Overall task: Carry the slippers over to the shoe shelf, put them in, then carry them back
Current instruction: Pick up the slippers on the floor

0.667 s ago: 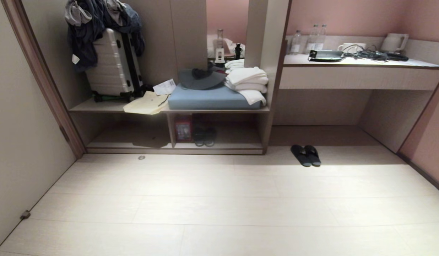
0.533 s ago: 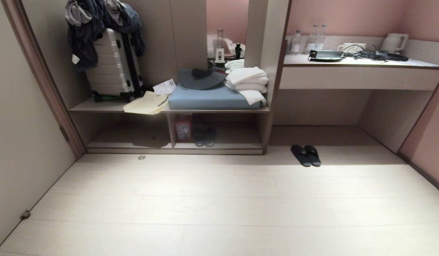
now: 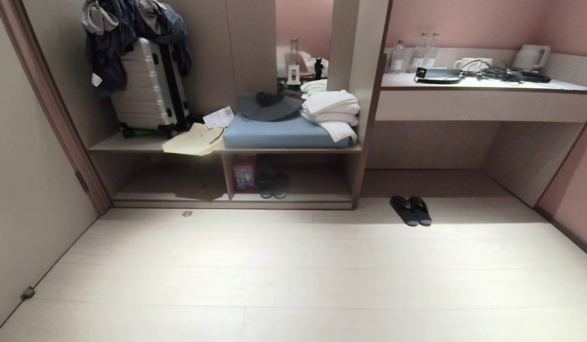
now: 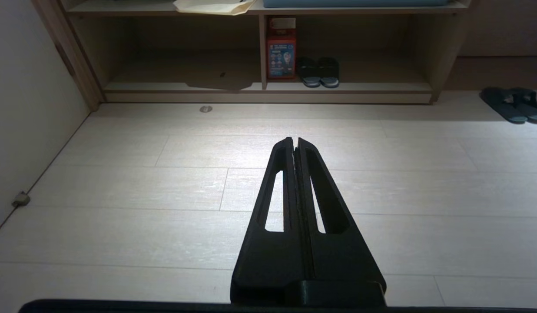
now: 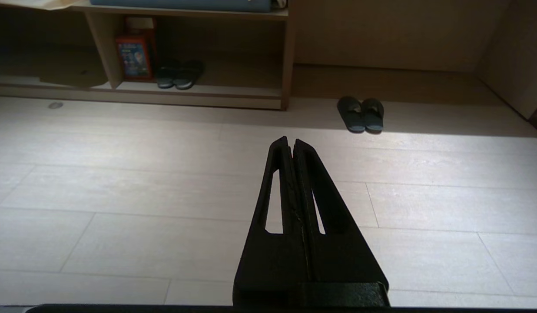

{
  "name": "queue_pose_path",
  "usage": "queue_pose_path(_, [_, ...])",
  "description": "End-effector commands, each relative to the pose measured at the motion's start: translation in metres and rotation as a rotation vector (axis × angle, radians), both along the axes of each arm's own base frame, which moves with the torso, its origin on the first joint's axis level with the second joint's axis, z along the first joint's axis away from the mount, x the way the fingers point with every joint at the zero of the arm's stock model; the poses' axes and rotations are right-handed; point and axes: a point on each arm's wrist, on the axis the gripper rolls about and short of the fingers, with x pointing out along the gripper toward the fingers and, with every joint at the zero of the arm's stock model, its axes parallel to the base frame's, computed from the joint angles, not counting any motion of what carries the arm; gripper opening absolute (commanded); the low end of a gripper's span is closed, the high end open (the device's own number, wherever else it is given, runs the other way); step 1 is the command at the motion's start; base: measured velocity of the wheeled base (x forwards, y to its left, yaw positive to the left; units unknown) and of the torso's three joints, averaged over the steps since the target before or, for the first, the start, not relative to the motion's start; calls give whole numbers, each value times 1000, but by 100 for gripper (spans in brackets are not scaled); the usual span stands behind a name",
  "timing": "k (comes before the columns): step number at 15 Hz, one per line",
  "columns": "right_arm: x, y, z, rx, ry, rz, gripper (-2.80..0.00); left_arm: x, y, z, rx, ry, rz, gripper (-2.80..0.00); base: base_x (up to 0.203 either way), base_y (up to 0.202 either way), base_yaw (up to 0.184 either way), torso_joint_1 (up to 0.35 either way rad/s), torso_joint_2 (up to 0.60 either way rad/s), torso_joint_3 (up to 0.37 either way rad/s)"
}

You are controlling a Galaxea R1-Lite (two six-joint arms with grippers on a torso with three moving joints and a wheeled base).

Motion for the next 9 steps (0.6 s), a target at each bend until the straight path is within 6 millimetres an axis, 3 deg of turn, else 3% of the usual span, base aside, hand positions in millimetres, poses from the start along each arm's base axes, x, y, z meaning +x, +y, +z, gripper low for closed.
queue_pose_path(1, [0, 0, 0, -1, 0, 0, -280, 0, 0, 0, -1, -1, 2, -280, 204, 0, 1, 2, 3, 2])
queue_pose_path(9, [0, 0, 0, 1, 0, 0, -280, 0, 0, 0, -1, -1, 1, -280, 196, 0, -1, 3, 2, 2])
